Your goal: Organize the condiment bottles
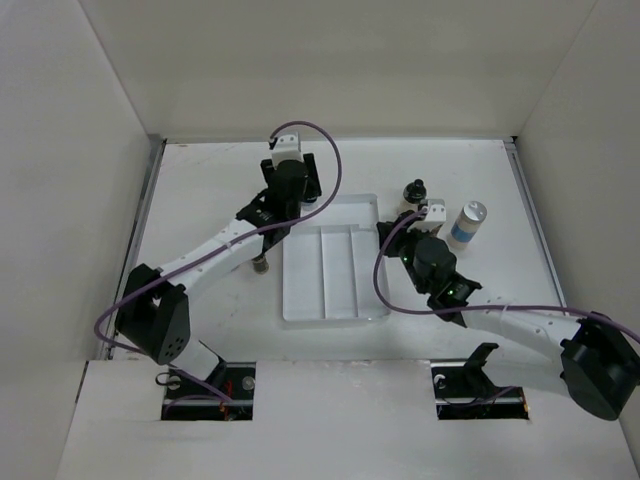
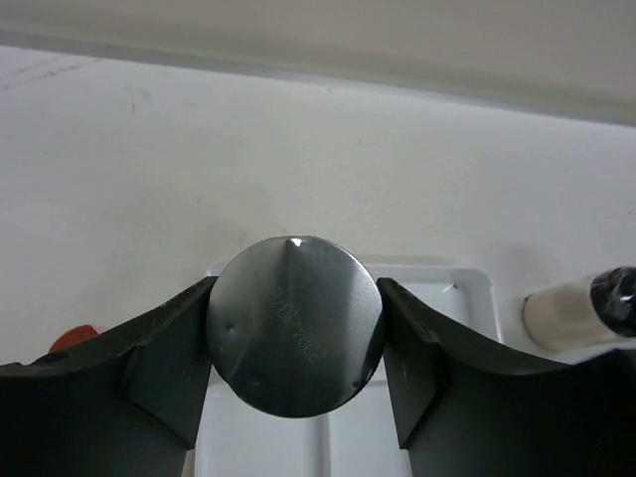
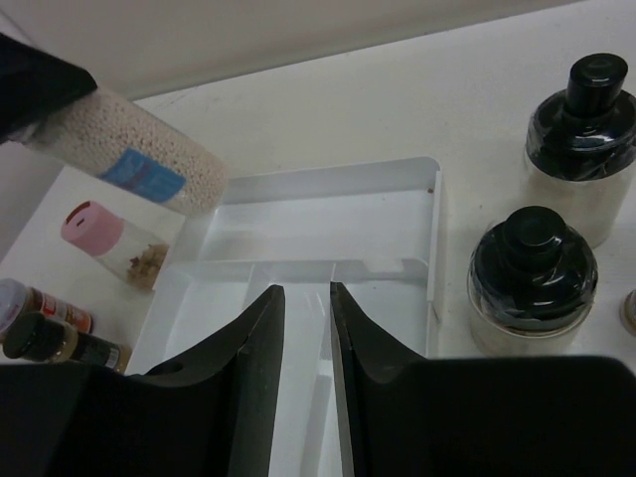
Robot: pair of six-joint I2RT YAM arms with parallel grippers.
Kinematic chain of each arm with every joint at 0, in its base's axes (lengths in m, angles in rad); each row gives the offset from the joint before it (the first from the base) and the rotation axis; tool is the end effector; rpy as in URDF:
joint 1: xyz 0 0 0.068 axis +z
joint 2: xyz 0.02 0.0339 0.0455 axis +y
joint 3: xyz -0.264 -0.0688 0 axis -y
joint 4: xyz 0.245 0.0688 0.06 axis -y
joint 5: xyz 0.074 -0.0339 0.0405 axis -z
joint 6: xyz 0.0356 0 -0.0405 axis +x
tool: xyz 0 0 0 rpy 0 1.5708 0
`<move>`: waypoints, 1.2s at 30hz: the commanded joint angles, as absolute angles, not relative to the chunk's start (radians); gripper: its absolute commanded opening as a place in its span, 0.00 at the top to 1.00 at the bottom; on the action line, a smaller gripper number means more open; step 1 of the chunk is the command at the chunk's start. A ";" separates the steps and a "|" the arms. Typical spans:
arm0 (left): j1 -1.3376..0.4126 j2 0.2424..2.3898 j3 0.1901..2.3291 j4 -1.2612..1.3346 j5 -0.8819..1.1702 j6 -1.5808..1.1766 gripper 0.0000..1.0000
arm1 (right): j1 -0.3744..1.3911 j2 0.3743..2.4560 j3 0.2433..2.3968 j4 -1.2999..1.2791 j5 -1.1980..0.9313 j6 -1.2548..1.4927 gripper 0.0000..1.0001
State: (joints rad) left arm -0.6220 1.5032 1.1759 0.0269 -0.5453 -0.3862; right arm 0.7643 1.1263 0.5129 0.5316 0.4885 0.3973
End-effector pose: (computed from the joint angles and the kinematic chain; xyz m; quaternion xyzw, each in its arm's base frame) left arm 0.2978 -0.1908 0.3240 -0.0675 0.7886 -0.0862 0.6050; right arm 0.1895 0.1585 0.2513 0.0309 0.7315 0.2121 0.6473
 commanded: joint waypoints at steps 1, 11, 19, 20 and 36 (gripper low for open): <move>-0.630 1.486 1.163 0.189 -0.563 -0.377 0.65 | 0.748 1.103 0.514 0.577 0.483 0.417 0.68; -0.619 1.572 1.066 0.241 -0.557 -0.368 0.65 | 0.728 1.100 0.505 0.580 0.489 0.417 0.58; -0.619 1.621 1.032 0.267 -0.577 -0.365 0.53 | 0.725 1.097 0.505 0.572 0.502 0.417 0.41; -0.620 1.621 1.025 0.278 -0.593 -0.365 0.49 | 0.725 1.089 0.505 0.572 0.508 0.411 0.37; -0.686 1.295 0.934 0.376 -0.658 -0.334 0.06 | 0.640 1.121 0.541 0.399 0.683 0.416 0.05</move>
State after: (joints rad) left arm -0.6716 1.4284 0.9714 0.2771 -0.6228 -0.3481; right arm 0.6521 1.0966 0.4969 0.4427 0.6151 0.4164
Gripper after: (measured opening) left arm 0.938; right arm 0.941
